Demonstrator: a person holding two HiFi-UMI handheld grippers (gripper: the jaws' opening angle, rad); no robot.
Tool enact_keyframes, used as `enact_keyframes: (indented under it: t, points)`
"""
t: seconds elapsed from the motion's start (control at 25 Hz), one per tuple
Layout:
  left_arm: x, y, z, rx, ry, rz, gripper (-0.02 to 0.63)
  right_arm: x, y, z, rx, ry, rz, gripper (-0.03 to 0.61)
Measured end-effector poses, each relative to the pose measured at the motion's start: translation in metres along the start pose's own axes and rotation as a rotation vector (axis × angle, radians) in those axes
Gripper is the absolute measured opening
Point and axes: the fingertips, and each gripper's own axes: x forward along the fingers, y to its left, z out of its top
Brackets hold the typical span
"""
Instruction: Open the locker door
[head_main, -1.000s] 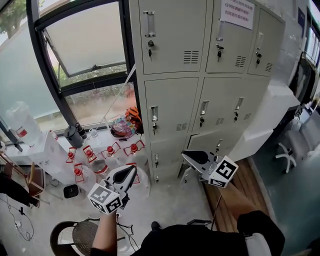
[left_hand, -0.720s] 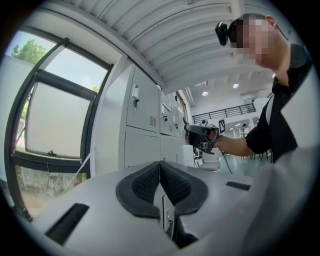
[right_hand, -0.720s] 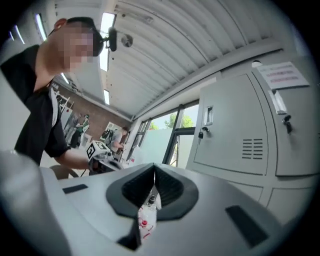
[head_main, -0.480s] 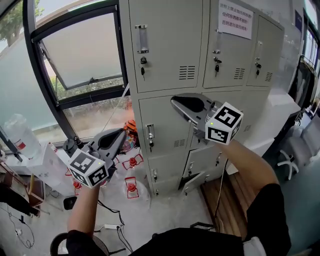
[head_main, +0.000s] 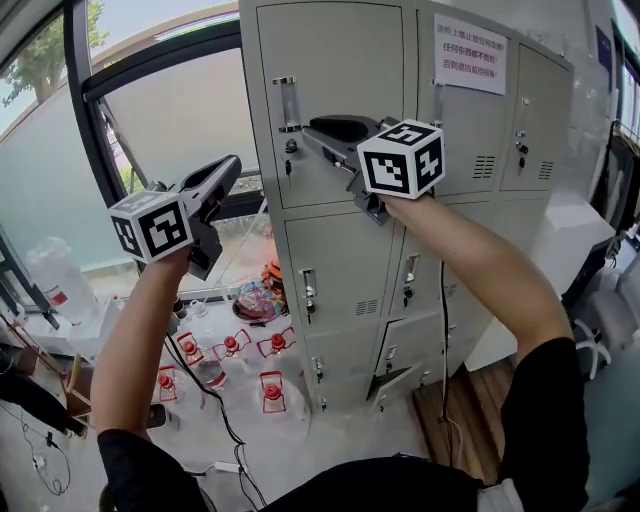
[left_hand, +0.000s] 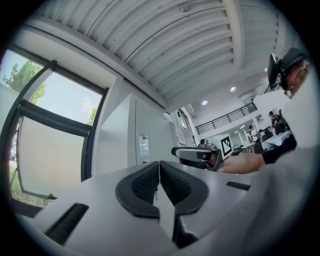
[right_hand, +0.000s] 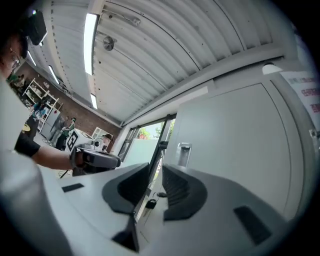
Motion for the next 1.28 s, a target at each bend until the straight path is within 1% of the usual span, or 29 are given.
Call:
enact_keyframes:
  t: [0.08,0.16,0.28,0.4,0.52,0.68,0.84,1.04,1.12,1.28]
  points:
    - [0.009,0.007,0.006,0.033,0.024,0.014,0.017,0.014,-0.007,0.007,-0.009,0.006,-0.016,0.084]
    - [0.016,0.015,0.011,0.045,0.04,0.022,0.017,0.03,-0.011,0.011,-0.007,0.025,-0.021,0.094]
    - [0.027,0.023,0.017,0.038,0.062,0.021,0.017,0.053,-0.017,0.013,-0.007,0.067,-0.043,0.107]
    - [0.035,0.025,0.021,0.029,0.065,0.015,0.017,0.069,-0.027,0.013,0.0,0.1,-0.089,0.11]
    - [0.037,0.025,0.022,0.025,0.065,0.008,0.017,0.077,-0.037,0.013,0.017,0.11,-0.137,0.114]
    - [0.033,0.029,0.016,0.011,0.077,0.007,0.017,0.082,-0.044,0.006,0.071,0.132,-0.167,0.114]
    - [0.028,0.03,0.011,0.016,0.084,0.01,0.017,0.086,-0.051,0.001,0.088,0.143,-0.194,0.114]
    - [0.026,0.028,0.016,0.025,0.077,0.007,0.017,0.092,-0.051,0.0,0.094,0.144,-0.221,0.11]
    - [0.026,0.029,0.017,0.018,0.071,0.009,0.017,0.093,-0.053,0.0,0.102,0.142,-0.241,0.102]
    - [0.027,0.031,0.01,0.005,0.077,0.014,0.017,0.091,-0.059,0.0,0.11,0.141,-0.279,0.049]
